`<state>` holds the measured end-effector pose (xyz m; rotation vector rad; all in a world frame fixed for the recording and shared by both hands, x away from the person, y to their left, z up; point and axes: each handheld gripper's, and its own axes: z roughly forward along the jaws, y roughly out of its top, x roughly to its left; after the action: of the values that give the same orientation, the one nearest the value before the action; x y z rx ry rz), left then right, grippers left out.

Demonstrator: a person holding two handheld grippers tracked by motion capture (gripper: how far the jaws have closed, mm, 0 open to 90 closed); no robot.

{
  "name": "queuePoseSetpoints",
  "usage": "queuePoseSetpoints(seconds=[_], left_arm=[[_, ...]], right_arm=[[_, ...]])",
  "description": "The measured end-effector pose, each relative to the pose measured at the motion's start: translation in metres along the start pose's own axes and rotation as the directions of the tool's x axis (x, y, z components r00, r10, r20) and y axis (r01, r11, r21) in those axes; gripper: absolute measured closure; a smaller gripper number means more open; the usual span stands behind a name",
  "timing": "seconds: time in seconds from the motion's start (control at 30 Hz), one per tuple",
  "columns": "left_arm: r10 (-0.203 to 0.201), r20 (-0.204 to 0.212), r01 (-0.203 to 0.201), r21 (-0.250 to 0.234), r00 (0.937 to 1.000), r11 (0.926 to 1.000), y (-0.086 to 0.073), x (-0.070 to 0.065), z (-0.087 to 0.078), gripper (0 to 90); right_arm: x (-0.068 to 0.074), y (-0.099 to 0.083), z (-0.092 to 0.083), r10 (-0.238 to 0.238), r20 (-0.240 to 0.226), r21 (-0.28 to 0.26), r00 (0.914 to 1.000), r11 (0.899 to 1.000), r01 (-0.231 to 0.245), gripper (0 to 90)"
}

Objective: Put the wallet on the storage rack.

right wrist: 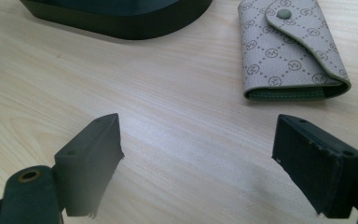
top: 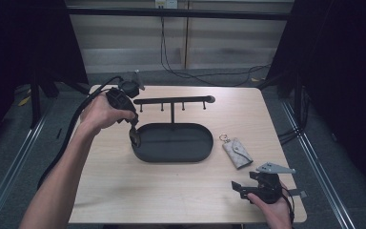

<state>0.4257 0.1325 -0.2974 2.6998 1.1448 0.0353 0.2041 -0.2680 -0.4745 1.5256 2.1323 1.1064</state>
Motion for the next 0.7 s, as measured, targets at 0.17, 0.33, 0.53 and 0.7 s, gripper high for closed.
queuePoseSetpoints(seconds=[0.17,0.33,0.53,0.7], left_arm=[[-0.014,-0.007,0.014,0.009,0.9999,0.9999,0.008,0.004,-0.002,70.7],[-0.015,-0.017,0.016,0.038,0.9997,0.9992,0.016,0.003,0.004,70.7],[-0.043,-0.033,0.044,0.038,0.9985,0.9983,0.025,0.004,0.011,70.7],[-0.052,-0.024,0.053,0.026,0.9983,0.9982,0.031,0.007,0.013,70.7]], right_arm=[[0.000,0.000,0.000,0.003,-0.002,0.004,1.0000,1.000,-0.003,15.4],[0.001,0.000,0.001,-0.004,-0.003,0.007,1.0000,1.000,0.004,15.5],[0.002,0.000,0.000,-0.009,-0.006,0.005,0.9999,1.000,0.009,15.6],[0.002,0.000,0.001,-0.018,-0.009,0.011,0.9998,1.000,0.019,15.6]])
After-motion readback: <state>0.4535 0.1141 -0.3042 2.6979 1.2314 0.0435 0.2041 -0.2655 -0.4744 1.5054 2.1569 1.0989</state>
